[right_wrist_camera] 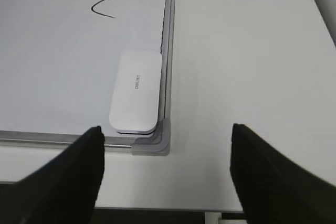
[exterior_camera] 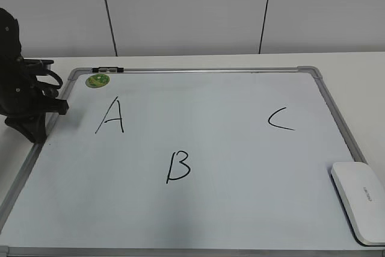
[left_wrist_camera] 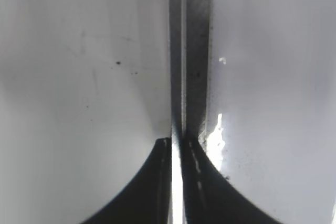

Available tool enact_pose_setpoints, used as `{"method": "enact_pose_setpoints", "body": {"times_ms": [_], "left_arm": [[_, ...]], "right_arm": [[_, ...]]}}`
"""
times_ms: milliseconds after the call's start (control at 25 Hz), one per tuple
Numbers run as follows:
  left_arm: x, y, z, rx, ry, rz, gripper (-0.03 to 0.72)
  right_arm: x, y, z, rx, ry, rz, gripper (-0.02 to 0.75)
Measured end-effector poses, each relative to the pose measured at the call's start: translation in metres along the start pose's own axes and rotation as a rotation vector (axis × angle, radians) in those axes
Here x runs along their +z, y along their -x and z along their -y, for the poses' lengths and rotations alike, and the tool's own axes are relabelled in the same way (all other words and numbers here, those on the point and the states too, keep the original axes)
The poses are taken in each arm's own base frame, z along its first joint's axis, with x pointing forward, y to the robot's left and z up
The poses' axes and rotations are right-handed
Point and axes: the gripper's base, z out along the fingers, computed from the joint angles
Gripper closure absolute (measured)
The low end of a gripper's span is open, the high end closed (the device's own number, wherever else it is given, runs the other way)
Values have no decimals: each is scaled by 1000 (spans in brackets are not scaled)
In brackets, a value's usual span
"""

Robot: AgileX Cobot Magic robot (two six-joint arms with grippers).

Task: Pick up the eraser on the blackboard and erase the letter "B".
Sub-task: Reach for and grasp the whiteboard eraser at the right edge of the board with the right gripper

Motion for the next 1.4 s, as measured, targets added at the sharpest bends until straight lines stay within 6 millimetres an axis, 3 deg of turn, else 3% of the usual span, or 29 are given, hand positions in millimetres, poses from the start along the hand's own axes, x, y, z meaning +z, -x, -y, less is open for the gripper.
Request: {"method": "enact_pose_setpoints", "body": {"times_ms": [360,880,1200,1400], "left_arm": [[0,0,0,0,0,0,657],[0,0,0,0,0,0,656],[0,0,0,0,0,0,656],[0,0,0,0,0,0,656]], "right_arm": [[31,33,-10,80,144,-192,183],[112,75,-21,163,290,-557,183],[161,87,-25,152,298,-701,183],[197,80,-28,144,272,-765,183]]}}
